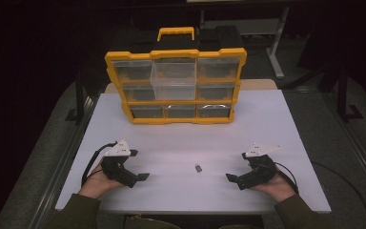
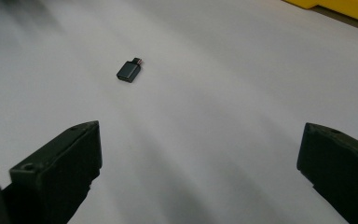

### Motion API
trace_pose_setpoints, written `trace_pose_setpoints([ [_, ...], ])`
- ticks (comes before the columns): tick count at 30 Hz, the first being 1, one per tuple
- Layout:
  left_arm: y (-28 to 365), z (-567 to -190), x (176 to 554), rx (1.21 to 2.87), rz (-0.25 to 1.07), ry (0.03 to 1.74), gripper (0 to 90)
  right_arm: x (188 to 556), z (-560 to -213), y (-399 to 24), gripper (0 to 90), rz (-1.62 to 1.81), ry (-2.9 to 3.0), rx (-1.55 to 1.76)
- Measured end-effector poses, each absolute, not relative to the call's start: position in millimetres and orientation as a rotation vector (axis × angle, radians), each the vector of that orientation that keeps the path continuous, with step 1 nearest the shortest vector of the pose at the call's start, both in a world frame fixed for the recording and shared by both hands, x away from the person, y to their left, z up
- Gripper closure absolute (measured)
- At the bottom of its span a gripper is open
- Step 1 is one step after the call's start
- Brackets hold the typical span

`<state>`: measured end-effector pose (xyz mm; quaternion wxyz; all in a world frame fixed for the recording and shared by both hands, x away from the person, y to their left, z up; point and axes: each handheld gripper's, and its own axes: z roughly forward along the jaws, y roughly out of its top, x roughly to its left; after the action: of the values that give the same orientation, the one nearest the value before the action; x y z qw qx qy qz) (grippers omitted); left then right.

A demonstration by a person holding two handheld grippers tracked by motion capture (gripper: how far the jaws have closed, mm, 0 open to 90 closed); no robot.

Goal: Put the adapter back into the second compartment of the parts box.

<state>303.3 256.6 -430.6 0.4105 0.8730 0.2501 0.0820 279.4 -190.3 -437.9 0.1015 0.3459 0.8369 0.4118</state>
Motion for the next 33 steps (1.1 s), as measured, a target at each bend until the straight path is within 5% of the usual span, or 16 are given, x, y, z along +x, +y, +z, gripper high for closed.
trace_pose_setpoints([
  [33,255,-427,307,2.16,0.212,0.623,0.0,288,-425,-180,0.0,1.22,2.466,1.007],
])
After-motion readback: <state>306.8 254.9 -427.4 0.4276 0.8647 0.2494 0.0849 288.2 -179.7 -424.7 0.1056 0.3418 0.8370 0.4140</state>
